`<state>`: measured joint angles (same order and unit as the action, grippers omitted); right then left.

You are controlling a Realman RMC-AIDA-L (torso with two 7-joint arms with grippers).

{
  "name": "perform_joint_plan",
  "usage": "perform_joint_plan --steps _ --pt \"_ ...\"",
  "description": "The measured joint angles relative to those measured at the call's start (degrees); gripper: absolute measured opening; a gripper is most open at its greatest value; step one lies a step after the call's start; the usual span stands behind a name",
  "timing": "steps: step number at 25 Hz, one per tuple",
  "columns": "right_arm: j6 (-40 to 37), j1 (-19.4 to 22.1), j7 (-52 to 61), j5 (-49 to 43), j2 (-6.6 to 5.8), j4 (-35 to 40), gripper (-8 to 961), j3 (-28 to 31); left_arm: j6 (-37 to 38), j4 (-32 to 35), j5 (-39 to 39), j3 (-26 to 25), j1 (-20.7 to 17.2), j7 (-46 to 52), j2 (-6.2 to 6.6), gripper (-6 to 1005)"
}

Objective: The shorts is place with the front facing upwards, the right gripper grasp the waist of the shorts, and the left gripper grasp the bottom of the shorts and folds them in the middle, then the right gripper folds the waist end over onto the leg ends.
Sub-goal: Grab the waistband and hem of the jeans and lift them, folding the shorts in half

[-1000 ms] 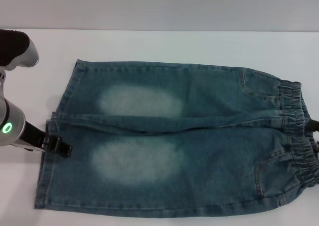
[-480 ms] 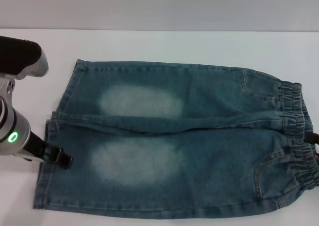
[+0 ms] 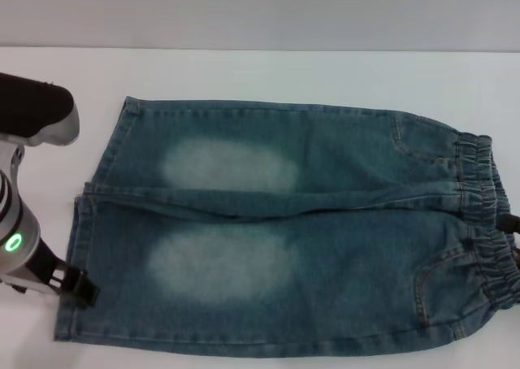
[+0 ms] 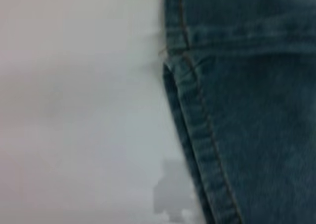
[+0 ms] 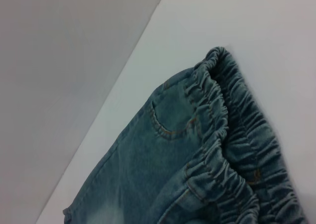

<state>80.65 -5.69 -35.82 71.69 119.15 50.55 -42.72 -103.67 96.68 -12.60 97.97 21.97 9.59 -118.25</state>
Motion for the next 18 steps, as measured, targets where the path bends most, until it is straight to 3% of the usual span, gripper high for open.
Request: perform_joint_plan --steps 18 --pt "1.4 -0.8 -1.3 -0.3 -0.41 0.0 803 2.5 0.6 -3.0 -3.3 1.3 0.2 2.3 -0.26 813"
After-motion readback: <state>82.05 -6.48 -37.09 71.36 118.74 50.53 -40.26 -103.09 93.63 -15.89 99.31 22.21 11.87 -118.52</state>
